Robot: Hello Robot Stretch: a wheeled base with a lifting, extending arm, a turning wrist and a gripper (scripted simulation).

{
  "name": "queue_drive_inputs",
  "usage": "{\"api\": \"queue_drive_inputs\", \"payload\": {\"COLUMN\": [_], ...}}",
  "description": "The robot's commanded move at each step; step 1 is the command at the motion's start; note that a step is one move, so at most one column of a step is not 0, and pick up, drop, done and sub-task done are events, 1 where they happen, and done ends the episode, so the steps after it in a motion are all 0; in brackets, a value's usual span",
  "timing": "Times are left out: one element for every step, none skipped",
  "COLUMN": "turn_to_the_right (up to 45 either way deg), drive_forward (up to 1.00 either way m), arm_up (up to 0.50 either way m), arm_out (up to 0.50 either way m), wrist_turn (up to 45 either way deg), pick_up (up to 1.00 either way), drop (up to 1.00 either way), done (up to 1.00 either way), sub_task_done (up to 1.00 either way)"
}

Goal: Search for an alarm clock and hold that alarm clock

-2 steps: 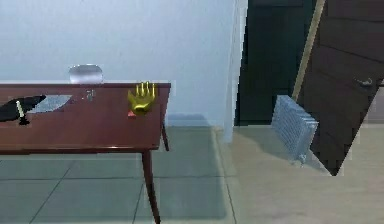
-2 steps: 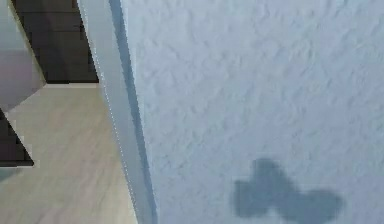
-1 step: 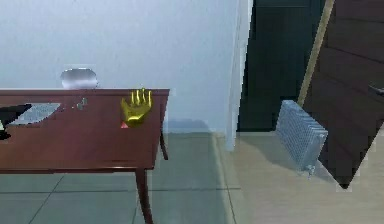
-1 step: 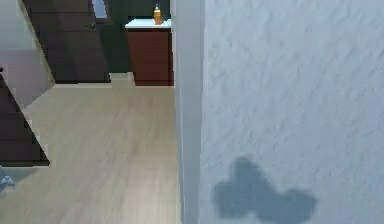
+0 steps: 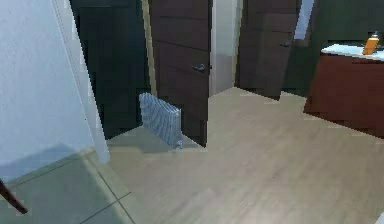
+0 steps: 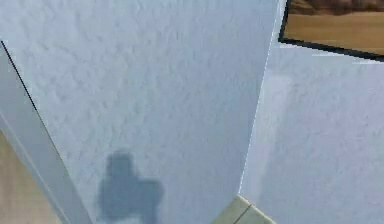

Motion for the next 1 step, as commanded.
{"api": "queue_drive_inputs", "payload": {"turn_to_the_right": [0.0], "drive_forward": [0.4], "arm_up": [0.0], "arm_out": [0.0], "wrist_turn": [0.0], "pick_up": [0.0], "drop": [0.0], "done": [0.0], "sub_task_done": [0.0]}}
